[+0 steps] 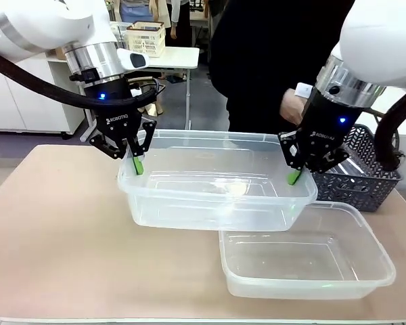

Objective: Sort the waste into each basket.
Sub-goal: Offer the picked Organizing box to the human.

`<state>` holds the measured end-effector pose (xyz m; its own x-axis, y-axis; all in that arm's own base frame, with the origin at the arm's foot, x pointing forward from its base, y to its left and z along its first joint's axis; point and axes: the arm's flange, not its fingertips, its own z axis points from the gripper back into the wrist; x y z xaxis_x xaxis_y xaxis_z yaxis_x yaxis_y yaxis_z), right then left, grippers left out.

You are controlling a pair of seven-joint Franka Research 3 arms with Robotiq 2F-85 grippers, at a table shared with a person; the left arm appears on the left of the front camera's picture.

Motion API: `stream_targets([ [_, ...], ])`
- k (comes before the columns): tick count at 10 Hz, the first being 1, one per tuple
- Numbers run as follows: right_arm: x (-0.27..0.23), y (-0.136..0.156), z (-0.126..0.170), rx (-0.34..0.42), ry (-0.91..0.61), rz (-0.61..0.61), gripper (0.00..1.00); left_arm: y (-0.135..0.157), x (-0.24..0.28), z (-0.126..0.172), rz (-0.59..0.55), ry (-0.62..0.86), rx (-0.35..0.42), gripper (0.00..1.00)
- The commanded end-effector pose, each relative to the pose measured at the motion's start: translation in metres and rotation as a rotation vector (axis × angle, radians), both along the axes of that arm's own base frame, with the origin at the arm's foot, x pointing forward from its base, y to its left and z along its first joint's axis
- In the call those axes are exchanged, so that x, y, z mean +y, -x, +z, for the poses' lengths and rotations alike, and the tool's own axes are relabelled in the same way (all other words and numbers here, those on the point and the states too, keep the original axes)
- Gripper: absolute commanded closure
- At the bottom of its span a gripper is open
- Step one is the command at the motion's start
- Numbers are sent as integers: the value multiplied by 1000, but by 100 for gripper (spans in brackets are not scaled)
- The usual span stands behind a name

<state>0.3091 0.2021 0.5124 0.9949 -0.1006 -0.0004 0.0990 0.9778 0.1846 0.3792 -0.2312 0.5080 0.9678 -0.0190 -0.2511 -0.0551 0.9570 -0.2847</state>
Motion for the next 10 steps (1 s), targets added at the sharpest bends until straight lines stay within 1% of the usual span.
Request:
stream_targets([
  [1, -2, -1, 1, 3, 6, 9, 96, -2, -1, 10, 8, 29, 3, 96],
  [10, -2, -1, 1, 3, 6, 9, 96, -2, -1, 10, 8, 29, 3, 96],
])
